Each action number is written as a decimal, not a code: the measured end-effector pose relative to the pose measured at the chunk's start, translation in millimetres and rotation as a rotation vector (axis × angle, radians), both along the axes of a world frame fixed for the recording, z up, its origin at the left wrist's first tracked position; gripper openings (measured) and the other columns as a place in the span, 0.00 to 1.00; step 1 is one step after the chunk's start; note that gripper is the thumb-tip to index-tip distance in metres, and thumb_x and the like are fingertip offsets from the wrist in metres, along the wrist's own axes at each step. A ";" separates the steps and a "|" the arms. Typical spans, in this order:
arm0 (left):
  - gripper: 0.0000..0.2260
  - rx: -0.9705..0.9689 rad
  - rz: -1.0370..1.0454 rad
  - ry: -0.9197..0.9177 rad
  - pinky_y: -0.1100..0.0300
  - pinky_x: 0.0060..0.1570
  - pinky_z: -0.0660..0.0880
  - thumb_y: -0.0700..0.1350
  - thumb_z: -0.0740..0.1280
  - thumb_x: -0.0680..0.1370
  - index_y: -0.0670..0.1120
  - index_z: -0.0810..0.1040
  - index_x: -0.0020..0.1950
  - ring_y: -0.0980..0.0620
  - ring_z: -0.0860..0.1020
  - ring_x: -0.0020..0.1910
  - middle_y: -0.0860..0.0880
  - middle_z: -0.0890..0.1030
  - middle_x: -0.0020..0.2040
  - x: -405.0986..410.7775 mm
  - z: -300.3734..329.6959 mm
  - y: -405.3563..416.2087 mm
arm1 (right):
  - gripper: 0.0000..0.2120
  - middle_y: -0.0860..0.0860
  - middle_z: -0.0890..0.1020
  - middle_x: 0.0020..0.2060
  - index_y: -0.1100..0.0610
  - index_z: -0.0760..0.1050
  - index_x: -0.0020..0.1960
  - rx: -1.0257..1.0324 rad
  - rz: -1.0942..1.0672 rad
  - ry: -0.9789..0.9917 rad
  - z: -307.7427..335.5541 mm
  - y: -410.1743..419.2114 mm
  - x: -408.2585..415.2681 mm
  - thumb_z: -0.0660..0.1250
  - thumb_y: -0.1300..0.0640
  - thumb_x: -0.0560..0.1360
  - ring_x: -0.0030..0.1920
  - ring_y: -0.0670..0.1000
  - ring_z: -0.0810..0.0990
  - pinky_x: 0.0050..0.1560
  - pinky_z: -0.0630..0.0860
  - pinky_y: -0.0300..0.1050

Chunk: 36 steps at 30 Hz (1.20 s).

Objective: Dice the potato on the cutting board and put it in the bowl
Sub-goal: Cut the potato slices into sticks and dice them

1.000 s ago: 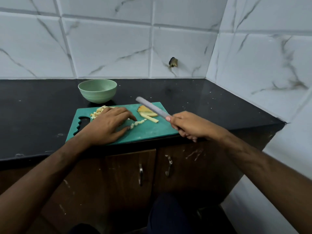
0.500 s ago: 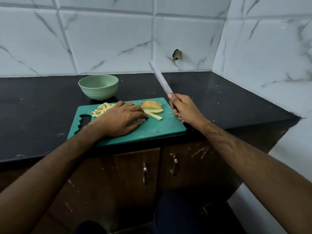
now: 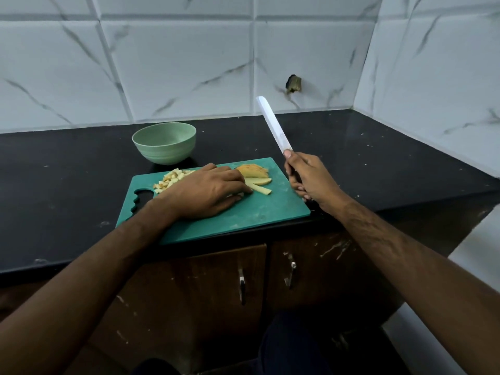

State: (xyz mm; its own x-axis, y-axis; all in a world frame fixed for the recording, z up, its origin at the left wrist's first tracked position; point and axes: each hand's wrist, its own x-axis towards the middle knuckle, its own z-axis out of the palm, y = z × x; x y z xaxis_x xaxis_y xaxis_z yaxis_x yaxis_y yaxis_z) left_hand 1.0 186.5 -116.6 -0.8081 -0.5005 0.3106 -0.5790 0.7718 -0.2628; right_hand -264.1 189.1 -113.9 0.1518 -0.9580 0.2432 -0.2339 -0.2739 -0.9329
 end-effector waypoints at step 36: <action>0.11 -0.148 0.218 0.105 0.50 0.47 0.67 0.50 0.71 0.75 0.53 0.82 0.57 0.47 0.78 0.50 0.52 0.81 0.50 -10.7 11.1 -2.0 | 0.21 0.48 0.65 0.22 0.60 0.70 0.43 0.014 0.005 0.002 -0.5 0.6 1.3 0.58 0.45 0.85 0.20 0.45 0.60 0.20 0.59 0.37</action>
State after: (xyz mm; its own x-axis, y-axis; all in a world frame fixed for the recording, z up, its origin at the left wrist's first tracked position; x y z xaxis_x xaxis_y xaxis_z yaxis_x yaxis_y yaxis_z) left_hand -9.7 184.5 -105.5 -0.6459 -0.6019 0.4696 -0.7572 0.5836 -0.2934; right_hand -262.7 189.7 -114.4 0.1568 -0.9605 0.2300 -0.2341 -0.2624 -0.9361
